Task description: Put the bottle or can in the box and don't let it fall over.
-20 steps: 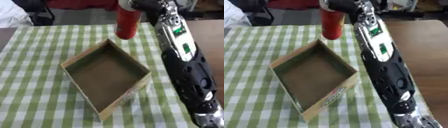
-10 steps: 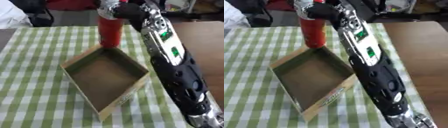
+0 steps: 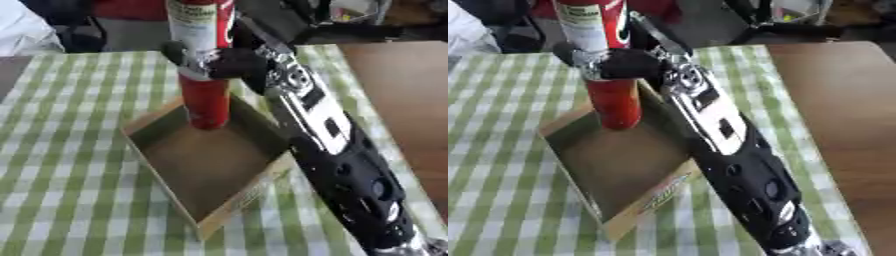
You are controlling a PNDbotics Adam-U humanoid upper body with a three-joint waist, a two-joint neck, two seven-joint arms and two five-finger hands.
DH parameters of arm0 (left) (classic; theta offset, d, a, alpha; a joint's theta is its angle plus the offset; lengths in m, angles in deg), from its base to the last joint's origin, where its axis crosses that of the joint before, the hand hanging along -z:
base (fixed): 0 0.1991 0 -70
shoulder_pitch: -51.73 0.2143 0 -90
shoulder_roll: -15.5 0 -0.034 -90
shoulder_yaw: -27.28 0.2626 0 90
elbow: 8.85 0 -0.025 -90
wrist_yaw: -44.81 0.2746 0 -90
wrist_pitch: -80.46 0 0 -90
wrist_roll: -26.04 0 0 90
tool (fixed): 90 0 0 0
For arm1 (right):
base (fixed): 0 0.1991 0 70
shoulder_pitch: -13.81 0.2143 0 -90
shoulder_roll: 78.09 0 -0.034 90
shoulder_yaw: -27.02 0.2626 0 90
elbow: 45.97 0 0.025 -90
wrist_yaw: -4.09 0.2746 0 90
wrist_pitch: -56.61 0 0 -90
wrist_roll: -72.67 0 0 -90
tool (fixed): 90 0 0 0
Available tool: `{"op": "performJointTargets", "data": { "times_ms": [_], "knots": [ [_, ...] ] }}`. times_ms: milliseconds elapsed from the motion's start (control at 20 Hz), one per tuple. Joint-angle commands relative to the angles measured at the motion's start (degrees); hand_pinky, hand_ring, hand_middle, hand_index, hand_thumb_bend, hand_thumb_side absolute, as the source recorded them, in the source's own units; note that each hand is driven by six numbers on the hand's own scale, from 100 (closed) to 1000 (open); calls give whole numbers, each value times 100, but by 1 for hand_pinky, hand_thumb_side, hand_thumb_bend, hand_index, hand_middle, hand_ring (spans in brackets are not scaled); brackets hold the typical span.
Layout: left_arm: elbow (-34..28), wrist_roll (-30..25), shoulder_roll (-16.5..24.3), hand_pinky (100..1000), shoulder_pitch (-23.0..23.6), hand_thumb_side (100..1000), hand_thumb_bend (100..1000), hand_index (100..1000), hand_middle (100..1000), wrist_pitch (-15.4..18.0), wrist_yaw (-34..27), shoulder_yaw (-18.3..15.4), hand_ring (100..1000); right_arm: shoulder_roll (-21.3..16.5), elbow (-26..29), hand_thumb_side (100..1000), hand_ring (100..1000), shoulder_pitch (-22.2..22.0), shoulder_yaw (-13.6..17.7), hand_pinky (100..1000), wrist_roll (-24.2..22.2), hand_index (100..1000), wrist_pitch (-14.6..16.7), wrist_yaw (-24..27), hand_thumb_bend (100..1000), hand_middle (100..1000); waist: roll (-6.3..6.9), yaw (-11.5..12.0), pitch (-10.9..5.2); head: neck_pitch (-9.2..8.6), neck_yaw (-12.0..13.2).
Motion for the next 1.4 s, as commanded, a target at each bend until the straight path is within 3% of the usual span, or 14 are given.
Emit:
{"op": "performJointTargets", "data": {
  "times_ms": [50, 650, 850, 950, 1000, 1050, 1100, 1200, 1350, 1400],
  "knots": [
    [-93, -23, 166, 836, -46, 727, 473, 772, 754, 11, 35, -11, 932, -30, -84, 100, 414, 1, -88, 851, -139, 361, 21, -82, 242, 467, 25, 8, -65, -28, -31],
    [-92, -30, 155, 836, -50, 726, 474, 772, 754, 8, 40, -11, 932, 3, -438, 100, 423, -300, -279, 853, -567, 373, 233, -176, 243, 478, 24, 30, -41, -75, -44],
    [-91, -28, 155, 836, -48, 726, 475, 772, 754, 7, 41, -11, 933, -32, -457, 100, 517, -354, -304, 893, -767, 457, 345, -173, 312, 565, 25, 25, -37, -64, -43],
    [-90, -28, 157, 836, -48, 726, 475, 772, 755, 6, 43, -11, 933, -52, -436, 100, 644, -365, -317, 930, -951, 578, 391, -197, 393, 683, 27, 20, -38, -62, -43],
    [-91, -27, 158, 836, -49, 726, 476, 772, 755, 6, 43, -12, 933, -66, -414, 100, 770, -365, -319, 955, -1081, 689, 422, -220, 469, 796, 27, 17, -40, -62, -42],
    [-91, -27, 160, 836, -48, 726, 476, 772, 755, 6, 44, -12, 933, -82, -390, 100, 783, -365, -316, 958, -1227, 703, 461, -261, 478, 808, 28, 14, -42, -65, -40],
    [-91, -25, 160, 836, -47, 726, 476, 772, 755, 6, 45, -13, 933, -98, -374, 100, 890, -363, -310, 998, -1367, 796, 491, -325, 556, 887, 29, 12, -44, -68, -38],
    [-91, -23, 161, 836, -45, 726, 476, 772, 755, 6, 45, -14, 933, -119, -360, 100, 935, -361, -279, 1000, -1598, 832, 541, -506, 601, 921, 30, 7, -47, -74, -38],
    [-91, -21, 161, 836, -44, 726, 476, 772, 755, 7, 45, -15, 933, -113, -375, 100, 935, -365, -235, 1000, -1751, 832, 589, -662, 601, 921, 31, 4, -49, -76, -38],
    [-91, -21, 161, 836, -44, 726, 478, 772, 755, 7, 45, -15, 933, -115, -378, 218, 1000, -361, -230, 1000, -1772, 935, 599, -684, 816, 991, 30, 3, -50, -75, -37]
  ]
}}
